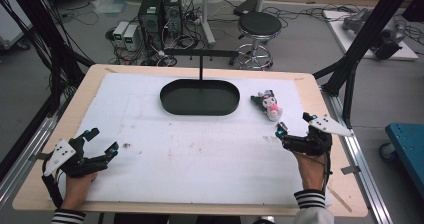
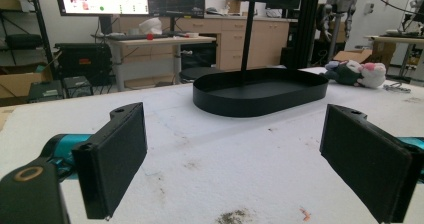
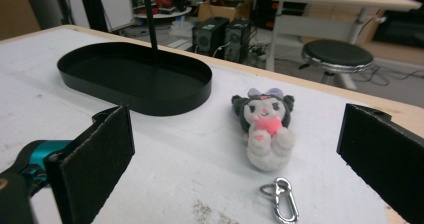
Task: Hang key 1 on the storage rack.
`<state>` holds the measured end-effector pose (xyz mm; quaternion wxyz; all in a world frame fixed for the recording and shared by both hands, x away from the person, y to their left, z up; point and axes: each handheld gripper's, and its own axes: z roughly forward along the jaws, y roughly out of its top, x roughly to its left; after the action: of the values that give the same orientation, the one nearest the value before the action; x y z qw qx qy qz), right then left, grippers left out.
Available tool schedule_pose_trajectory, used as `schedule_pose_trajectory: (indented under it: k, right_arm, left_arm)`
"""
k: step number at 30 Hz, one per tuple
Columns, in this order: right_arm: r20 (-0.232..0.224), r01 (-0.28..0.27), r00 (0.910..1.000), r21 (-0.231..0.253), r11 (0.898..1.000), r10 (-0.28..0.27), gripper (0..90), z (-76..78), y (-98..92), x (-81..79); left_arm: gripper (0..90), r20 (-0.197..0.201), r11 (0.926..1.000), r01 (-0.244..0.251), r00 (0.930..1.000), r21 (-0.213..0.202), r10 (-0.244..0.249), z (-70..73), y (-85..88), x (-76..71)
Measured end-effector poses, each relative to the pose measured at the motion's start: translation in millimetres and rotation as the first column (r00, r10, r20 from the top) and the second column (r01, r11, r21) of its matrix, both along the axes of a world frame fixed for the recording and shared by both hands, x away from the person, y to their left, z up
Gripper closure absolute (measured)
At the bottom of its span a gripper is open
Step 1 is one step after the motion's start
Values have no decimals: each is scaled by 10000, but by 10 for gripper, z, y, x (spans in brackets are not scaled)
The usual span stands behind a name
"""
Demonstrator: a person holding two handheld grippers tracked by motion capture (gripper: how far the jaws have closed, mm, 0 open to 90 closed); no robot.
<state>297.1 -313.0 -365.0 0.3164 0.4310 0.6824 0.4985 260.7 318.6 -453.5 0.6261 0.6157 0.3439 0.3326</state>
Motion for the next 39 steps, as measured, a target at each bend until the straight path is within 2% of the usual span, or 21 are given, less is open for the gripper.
schedule_pose_trajectory:
  k: [1,2,4,6,10,16,18,22,27,29,30,31,33,38,39]
  right_arm:
    - [-60,-61,10000,18,10000,61,10,31,-2,35]
    - [-358,-137,9993,-67,9999,134,10,106,2,113]
    - [-430,-172,9989,-121,9998,167,10,134,6,141]
    - [-707,-347,9970,-518,9981,310,10,264,37,263]
    - [-1020,-553,9937,-830,9950,467,10,372,70,372]
    - [-1759,-953,9819,-1400,9855,700,10,501,113,599]
    - [-2067,-1071,9754,-1405,9843,766,10,520,119,669]
    - [-2441,-1178,9670,-1765,9772,725,10,540,145,785]
    - [-3035,-1292,9507,-2006,9711,638,10,527,160,937]
    - [-3314,-1425,9407,-1940,9706,719,10,518,169,1008]
    - [-3378,-1448,9385,-1958,9699,719,10,512,169,1033]
    - [-3584,-1482,9310,-1982,9689,691,10,504,175,1074]
    - [-3838,-1503,9216,-2169,9646,573,10,493,189,1137]
    - [-4151,-1492,9090,-2377,9598,385,10,470,216,1267]
    - [-4262,-1460,9041,-2413,9594,304,11,448,222,1302]
  left_arm:
    - [119,5,10000,1,10000,14,-1,0,0,0]
    - [119,13,10000,-12,10000,-1,12,-1,-3,-3]
    - [119,34,10000,-15,10000,-8,15,-1,-4,-4]
    - [119,48,10000,-19,10000,-18,20,-2,-4,-4]
    - [119,37,10000,-30,10000,-30,30,-2,-3,-2]
    - [119,-5,10000,-22,10000,-29,22,-1,-1,0]
    - [119,-11,10000,-23,10000,-26,23,-1,-1,0]
    - [119,-15,10000,-27,10000,-37,27,-1,-2,1]
    - [119,-37,10000,-41,10000,-82,41,0,-4,5]
    - [119,-80,10000,-23,10000,-67,22,1,0,7]
    - [119,-78,10000,-16,10000,-66,16,0,0,7]
    - [119,-68,10000,-26,10000,-54,26,1,-1,6]
    - [119,-62,10000,-33,10000,-55,32,0,-3,7]
    - [119,-66,10000,-27,10000,-41,26,1,-2,6]
    - [119,-67,10000,-34,10000,-41,34,1,-2,5]
